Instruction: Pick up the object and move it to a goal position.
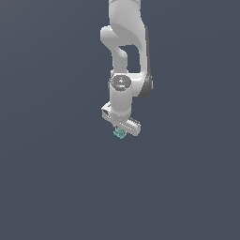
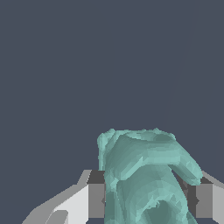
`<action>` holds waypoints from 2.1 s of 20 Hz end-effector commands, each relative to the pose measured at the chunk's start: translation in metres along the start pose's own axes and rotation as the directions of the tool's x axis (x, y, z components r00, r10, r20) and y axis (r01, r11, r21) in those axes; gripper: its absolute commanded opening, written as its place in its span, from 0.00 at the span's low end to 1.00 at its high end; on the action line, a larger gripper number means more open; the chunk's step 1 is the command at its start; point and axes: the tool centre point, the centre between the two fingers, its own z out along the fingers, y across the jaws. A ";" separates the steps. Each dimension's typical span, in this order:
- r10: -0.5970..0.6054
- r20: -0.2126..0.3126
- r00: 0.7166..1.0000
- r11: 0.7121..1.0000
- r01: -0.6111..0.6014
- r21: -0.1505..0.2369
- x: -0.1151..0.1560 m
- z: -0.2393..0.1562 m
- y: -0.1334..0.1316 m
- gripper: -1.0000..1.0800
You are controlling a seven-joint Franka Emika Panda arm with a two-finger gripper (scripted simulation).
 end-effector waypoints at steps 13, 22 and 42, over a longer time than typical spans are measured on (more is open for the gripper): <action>0.002 0.000 1.000 1.000 -0.002 0.001 0.002 -0.141 0.033 0.00; 0.002 -0.001 1.000 1.000 -0.002 0.000 0.004 -0.238 0.055 0.00; 0.001 -0.001 1.000 1.000 -0.001 0.000 0.012 -0.390 0.084 0.00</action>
